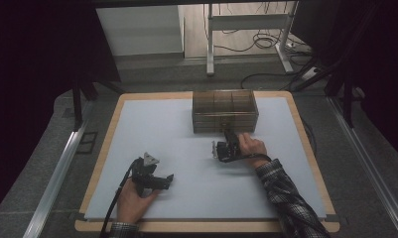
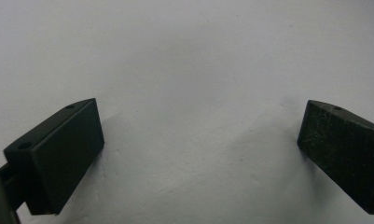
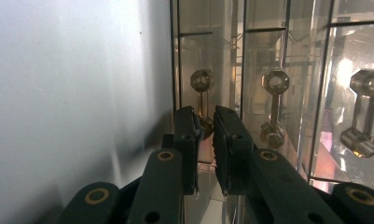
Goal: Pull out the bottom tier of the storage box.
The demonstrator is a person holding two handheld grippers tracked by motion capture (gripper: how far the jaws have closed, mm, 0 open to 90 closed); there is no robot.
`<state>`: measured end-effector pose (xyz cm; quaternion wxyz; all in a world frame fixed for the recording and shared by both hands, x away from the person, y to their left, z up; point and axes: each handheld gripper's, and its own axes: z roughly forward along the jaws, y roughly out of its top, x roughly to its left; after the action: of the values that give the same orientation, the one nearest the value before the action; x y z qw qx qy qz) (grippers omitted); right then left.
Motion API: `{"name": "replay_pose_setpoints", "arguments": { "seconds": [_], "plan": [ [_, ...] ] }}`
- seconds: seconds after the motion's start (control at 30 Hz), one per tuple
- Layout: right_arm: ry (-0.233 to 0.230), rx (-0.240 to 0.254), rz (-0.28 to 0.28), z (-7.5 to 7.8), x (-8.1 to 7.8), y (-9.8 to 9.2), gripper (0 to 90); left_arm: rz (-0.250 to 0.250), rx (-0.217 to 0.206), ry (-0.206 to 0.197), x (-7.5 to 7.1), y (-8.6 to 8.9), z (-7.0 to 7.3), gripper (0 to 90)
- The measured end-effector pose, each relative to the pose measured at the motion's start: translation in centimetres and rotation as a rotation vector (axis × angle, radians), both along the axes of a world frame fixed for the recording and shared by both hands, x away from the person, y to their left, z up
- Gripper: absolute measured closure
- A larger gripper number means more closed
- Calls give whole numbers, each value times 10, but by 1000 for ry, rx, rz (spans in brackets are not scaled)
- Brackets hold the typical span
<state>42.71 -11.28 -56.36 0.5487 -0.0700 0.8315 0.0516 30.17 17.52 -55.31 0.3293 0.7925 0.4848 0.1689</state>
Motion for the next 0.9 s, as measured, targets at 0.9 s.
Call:
{"name": "replay_pose_setpoints", "arguments": {
  "seconds": [0.9],
  "plan": [
    [-22,25,39,2,-30,-9,793,4,-5,-2,0,0,0,0]
  ]
}}
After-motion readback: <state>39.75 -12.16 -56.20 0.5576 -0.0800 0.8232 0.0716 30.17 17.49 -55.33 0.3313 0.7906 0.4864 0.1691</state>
